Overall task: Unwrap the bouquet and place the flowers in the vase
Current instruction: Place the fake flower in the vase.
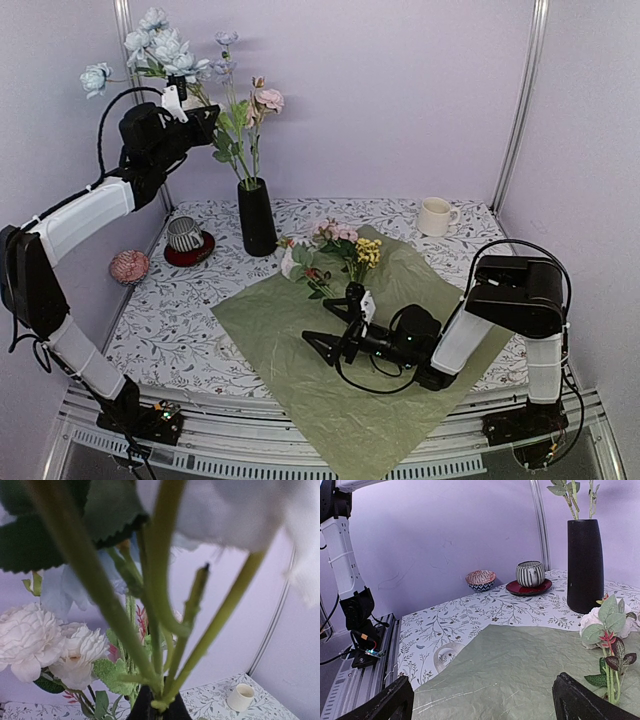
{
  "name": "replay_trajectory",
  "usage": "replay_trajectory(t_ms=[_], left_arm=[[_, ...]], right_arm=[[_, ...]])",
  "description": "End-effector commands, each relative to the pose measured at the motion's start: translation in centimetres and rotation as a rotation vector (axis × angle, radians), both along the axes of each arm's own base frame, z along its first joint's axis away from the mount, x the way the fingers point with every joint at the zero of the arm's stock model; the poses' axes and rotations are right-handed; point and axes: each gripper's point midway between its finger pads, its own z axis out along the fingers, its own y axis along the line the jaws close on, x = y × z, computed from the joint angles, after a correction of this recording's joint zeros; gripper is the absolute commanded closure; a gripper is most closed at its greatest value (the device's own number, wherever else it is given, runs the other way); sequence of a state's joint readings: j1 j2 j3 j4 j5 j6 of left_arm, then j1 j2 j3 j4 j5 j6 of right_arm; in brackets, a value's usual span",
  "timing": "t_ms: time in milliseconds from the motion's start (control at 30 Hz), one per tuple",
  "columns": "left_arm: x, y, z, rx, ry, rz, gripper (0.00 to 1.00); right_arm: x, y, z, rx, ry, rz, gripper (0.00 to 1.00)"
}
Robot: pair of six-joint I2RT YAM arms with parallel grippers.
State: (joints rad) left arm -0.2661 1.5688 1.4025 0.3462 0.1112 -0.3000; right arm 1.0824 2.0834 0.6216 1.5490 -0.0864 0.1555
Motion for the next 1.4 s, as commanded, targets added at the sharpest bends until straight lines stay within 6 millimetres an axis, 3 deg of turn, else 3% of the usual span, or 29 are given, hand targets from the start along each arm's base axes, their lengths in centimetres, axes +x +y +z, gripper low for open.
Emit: replay_trajectory(t_ms=[0,467,600,1100,1367], left_arm=[[-0.3,1.2,1.9,-0.022,-0.036,0.041,1.00],[-2.7,2.0,4.7,-0.082,-0.103,0.024,1.00],[-2.5,2.2,4.2,-0.069,-0.098,0.036,1.00],[1.5,1.5,-4.6,0.064,0.006,0.077,1.00],[2.3,0.0,-8.9,0.090,0.080,0.021,1.00]], right_arm=[[0.1,-0.2,1.9,0.082,-0.052,0.002,0.01],[0.2,-0.3,1.9,0.081,-0.049,0.005,0.01],[0.1,-0.2,1.9,0.083,-0.050,0.006,0.01],[0.1,-0.3,1.9,0.085,-0.051,0.010,0.01],[0.1,-0.3,2.0,0.086,-0.052,0.013,0.01]])
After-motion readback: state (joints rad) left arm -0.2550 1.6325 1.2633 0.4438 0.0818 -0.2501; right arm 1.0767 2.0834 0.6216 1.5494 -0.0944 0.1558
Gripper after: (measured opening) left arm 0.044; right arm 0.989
